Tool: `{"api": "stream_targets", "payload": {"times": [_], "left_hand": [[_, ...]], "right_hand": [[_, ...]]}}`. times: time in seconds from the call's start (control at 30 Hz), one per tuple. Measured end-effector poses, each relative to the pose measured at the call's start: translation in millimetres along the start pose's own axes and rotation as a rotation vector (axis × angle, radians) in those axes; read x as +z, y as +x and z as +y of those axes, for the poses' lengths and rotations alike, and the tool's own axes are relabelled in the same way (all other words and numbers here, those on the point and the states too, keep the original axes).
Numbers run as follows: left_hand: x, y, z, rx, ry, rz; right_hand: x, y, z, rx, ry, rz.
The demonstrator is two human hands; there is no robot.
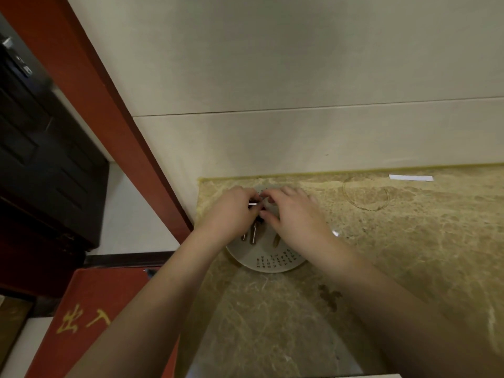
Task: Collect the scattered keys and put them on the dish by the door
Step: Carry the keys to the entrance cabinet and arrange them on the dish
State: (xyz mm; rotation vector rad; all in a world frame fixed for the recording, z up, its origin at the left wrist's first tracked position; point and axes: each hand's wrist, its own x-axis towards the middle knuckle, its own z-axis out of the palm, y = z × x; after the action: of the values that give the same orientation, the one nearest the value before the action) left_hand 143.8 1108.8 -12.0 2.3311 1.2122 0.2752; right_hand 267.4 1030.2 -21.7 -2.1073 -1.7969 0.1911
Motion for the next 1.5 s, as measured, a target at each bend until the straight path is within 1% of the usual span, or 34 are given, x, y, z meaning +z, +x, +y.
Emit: {"api": "stream_targets", "payload": {"times": [0.1, 0.2, 0.3, 0.57, 0.77, 0.9, 1.07, 1.3, 1.4, 1.5], "left_hand": [[0.5, 1.5, -1.4, -0.024, -0.037, 0.037], [-0.2, -0.5, -1.4, -0.073, -0.082, 0.087], [-3.7, -3.0, -2.1, -0.089, -0.082, 0.110], [-18.2, -5.7, -4.1, -0.036, -0.074, 0.160], [-21.9, -0.4, -8.3, 0.002, -0.072, 0.067], [-22.7, -1.0, -14.5, 0.081, -0.011, 0.019], [-25.7, -1.1, -17.6, 0.105, -0.015, 0.071], [-30.6, 2.3, -19.1, 0.143, 0.028, 0.067], [-30.3, 1.9, -20.3, 0.133, -0.011, 0.081], [-28.4, 2.8, -22.4, 0.133, -0.059, 0.066]], "right_hand": [[2.2, 6.4, -0.9, 0.025, 0.038, -0.068], [5.2, 8.5, -3.6, 0.061, 0.005, -0.095], [7.0, 9.0, -5.1, 0.060, 0.006, -0.097], [4.3, 8.6, -5.9, 0.051, 0.029, -0.050], [4.6, 5.7, -4.3, 0.027, 0.035, -0.008], [6.6, 6.5, -9.7, -0.005, 0.028, -0.015], [9.7, 10.7, -15.9, 0.012, -0.002, -0.008], [6.7, 7.1, -9.4, 0.026, -0.006, -0.038], [4.1, 3.1, -4.1, 0.021, -0.004, -0.038], [-0.5, -2.5, 4.3, 0.055, -0.030, -0.047]]}}
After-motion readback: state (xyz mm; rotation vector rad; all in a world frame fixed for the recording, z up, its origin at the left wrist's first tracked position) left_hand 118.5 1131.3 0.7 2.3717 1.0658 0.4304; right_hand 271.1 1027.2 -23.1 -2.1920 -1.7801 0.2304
